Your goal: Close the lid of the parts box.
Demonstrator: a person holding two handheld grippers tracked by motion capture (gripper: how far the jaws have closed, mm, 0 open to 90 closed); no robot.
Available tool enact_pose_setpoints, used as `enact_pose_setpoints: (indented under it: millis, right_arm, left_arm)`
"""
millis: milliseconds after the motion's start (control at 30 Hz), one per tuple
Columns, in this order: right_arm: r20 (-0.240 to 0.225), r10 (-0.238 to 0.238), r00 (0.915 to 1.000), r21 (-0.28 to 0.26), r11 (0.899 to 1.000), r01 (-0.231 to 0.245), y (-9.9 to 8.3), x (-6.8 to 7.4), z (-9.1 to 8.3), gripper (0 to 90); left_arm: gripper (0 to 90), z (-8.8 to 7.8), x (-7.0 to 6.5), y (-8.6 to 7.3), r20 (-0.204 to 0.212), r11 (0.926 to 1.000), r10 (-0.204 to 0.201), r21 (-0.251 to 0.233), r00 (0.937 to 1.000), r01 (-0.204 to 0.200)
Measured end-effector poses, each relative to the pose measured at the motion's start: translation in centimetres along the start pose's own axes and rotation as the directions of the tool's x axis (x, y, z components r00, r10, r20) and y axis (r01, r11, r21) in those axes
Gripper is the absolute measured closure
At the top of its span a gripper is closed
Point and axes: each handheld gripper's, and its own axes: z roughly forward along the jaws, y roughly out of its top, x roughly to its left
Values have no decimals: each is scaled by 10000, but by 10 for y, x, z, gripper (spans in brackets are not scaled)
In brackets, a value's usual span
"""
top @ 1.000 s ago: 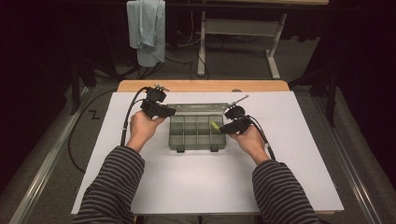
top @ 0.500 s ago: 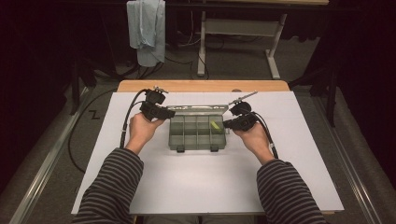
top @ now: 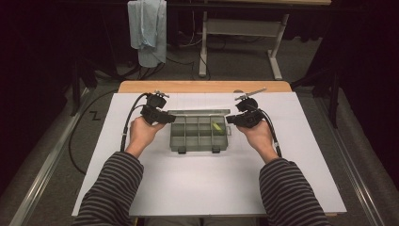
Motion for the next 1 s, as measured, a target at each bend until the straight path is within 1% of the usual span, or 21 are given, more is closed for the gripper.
enact_pose_setpoints:
  millis: [200,333,400,500,700,833,900,1000]
  right_arm:
    - [9,-178,9998,-43,9998,178,3,3,-1,900]
    - [22,-181,9998,85,9998,181,2,3,0,900]
    - [20,-207,9998,101,9997,206,2,3,0,900]
    - [-6,-260,9997,127,9996,260,2,4,0,900]
    - [16,-384,9993,233,9990,383,-1,4,-2,900]
    - [-34,-446,9990,282,9986,447,-3,4,-2,900]
    - [-79,-454,9989,274,9986,456,-5,5,-2,900]
    - [-104,-480,9988,307,9984,483,-8,5,-1,900]
  left_arm:
    - [620,1,1,-4,120,9998,-31,219,9999,29]
    - [618,1,3,-8,220,9995,-35,325,9998,28]
    - [618,0,4,-10,281,9995,-94,305,9996,86]
    - [637,-2,6,-12,511,9995,-263,202,9983,253]
    - [700,-8,5,-17,835,9995,-312,30,9960,311]
    - [718,-11,3,-20,847,9998,-175,-23,9963,177]
    - [724,-12,1,-21,810,10000,-21,-41,9967,24]
    - [727,-13,0,-23,782,9999,64,-160,9969,-51]
